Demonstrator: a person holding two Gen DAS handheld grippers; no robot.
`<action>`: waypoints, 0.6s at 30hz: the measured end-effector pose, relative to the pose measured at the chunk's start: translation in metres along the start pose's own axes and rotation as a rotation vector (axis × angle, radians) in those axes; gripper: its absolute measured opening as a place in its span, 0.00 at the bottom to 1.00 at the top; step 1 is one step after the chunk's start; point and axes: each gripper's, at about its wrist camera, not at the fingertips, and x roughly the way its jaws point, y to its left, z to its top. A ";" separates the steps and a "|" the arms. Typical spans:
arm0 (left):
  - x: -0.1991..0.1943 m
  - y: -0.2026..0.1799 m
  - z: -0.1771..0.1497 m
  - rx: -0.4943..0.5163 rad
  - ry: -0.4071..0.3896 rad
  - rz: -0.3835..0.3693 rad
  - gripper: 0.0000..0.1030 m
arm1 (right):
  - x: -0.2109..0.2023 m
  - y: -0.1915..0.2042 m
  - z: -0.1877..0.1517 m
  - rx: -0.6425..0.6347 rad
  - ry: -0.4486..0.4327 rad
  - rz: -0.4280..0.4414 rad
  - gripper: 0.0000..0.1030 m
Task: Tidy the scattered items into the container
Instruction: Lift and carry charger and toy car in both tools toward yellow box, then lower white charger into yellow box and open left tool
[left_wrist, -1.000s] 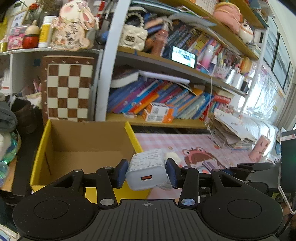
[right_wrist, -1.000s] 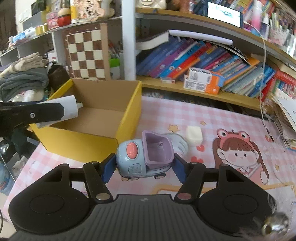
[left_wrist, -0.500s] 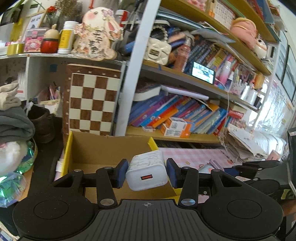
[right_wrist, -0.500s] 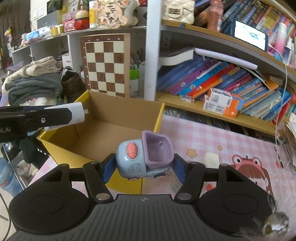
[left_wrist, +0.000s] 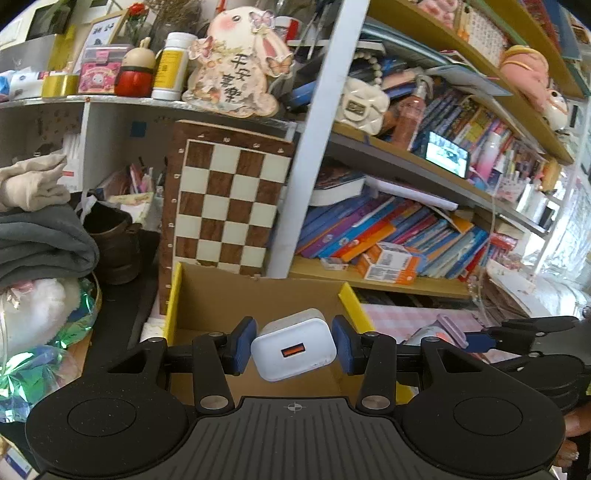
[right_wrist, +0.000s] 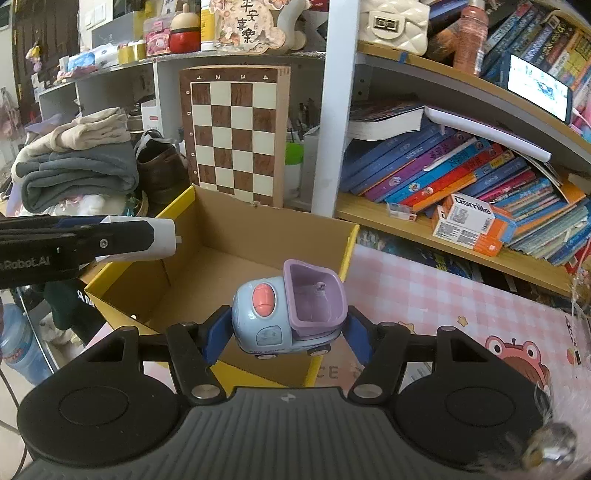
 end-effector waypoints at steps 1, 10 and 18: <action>0.003 0.001 0.000 -0.001 0.003 0.006 0.42 | 0.002 0.000 0.001 -0.002 0.002 0.002 0.61; 0.038 0.010 0.009 0.026 0.039 0.055 0.42 | 0.023 0.003 0.008 -0.014 0.021 0.031 0.61; 0.079 0.013 0.013 0.066 0.102 0.082 0.42 | 0.036 -0.003 0.012 -0.011 0.034 0.040 0.61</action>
